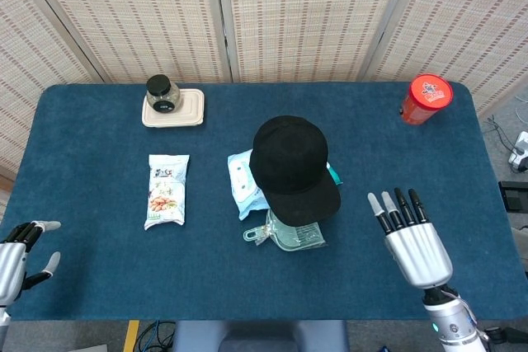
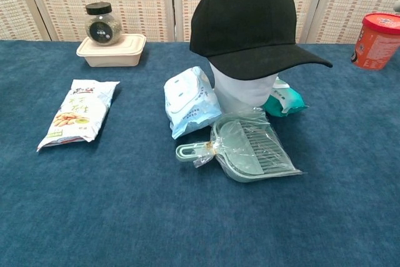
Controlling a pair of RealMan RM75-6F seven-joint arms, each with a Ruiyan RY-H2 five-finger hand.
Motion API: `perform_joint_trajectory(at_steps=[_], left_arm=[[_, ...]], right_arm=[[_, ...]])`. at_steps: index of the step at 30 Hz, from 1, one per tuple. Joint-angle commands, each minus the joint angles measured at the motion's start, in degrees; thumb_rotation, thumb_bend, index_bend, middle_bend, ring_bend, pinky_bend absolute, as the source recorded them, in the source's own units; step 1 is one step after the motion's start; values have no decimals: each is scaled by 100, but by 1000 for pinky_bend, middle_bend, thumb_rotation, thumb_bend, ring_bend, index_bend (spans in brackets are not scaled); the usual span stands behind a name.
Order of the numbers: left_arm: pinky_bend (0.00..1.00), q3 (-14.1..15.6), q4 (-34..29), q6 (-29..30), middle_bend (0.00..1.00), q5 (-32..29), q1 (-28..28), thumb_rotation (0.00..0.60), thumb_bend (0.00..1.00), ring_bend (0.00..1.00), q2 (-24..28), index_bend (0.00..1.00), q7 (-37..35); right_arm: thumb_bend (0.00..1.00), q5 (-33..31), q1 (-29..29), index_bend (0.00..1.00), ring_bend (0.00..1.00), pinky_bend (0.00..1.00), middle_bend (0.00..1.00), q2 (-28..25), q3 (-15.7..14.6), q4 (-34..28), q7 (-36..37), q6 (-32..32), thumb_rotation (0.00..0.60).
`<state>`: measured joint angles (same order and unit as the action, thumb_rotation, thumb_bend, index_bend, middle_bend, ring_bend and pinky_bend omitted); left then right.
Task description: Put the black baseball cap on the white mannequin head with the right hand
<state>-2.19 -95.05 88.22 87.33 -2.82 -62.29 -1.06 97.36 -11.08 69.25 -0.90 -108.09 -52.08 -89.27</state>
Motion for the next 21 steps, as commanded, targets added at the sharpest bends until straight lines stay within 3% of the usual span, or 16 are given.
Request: perform_joint_trajectory(at_steps=[1,12,21], left_arm=[[509,-13,22,12,328,2,-5,600,328,263,-14,305,-22],[509,-98,209,152,327,16,-1,600,329,263,-102,316,-155],[509,-117,182,154,328,-12,-6,600,328,263,-121,316,-92]], right_arm=[[205,-273,222,146,141,161,218,-167,39,203,1027,-214,600],[211,-968,639,195,141,161,221,-222,228,1169,3167,-424,600],[226,-1211,666,234,141,161,227,-226,417,1418,3768,-269,600]])
